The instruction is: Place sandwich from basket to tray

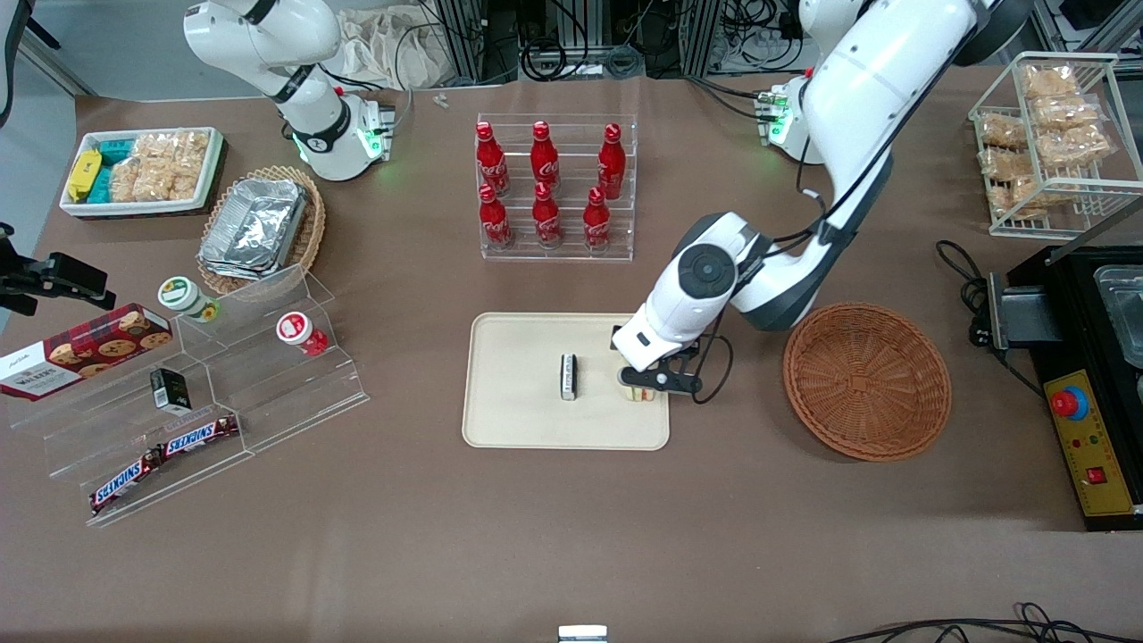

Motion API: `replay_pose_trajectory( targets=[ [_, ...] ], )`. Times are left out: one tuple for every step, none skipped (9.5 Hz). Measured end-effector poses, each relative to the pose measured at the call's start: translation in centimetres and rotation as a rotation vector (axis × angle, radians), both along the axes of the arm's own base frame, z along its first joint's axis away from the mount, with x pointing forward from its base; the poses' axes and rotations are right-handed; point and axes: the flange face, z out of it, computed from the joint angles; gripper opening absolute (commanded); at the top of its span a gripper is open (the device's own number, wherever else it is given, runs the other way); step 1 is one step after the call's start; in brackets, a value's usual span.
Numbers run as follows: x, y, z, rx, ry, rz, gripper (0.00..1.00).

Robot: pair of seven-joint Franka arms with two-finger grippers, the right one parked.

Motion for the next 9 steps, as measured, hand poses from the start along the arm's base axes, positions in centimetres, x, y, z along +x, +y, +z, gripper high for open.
replay_pose_trajectory(
  targets=[
    [0.7,2.5,4.4,0.044,-0.008,0.035,1.00],
    [0.9,5.3,8.7,0.079,-0.006,0.049,1.00],
    [0.3,8.0,12.7,0.102,0.024,0.017,1.00],
    [-0.8,11.0,16.1,0.125,0.074,-0.032,1.00],
    [-1.6,15.0,19.2,0.152,0.115,-0.054,1.00],
    [-2.2,19.8,22.4,0.167,0.133,-0.038,1.00],
    [-3.1,24.2,25.5,0.170,0.133,0.003,1.00],
    [-4.4,27.4,28.3,0.162,0.118,0.044,1.00],
    [-5.2,29.0,30.2,0.153,0.092,0.069,1.00]
  ],
)
